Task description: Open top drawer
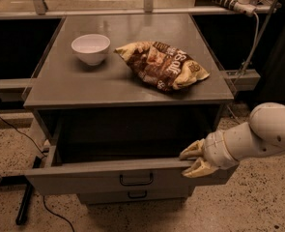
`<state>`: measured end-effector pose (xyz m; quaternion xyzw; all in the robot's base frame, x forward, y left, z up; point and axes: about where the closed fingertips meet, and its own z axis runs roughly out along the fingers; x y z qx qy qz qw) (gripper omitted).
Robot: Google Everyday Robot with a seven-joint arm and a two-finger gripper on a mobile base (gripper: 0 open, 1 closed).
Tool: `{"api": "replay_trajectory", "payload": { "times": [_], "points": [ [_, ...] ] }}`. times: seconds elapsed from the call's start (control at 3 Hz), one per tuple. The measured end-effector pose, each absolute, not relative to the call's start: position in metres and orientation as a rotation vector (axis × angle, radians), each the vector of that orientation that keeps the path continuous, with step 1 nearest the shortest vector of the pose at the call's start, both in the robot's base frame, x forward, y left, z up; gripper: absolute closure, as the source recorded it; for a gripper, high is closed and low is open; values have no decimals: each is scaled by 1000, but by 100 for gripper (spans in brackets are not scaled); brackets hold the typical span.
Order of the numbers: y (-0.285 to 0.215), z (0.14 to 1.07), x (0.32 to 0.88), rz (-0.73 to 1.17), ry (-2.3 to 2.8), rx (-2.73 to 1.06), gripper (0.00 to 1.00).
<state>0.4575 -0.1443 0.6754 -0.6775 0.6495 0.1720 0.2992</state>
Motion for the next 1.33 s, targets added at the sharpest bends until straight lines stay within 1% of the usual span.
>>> {"api": "replay_trajectory", "payload": {
  "times": [0.33,0.67,1.0,1.33],
  "points": [
    [-144,675,458,458,1725,-1800,35],
    [-150,665,444,524,1720,-1785,11],
    [-150,663,434,560,1712,-1777,13],
    [-164,660,413,584,1716,-1736,37]
  ]
}}
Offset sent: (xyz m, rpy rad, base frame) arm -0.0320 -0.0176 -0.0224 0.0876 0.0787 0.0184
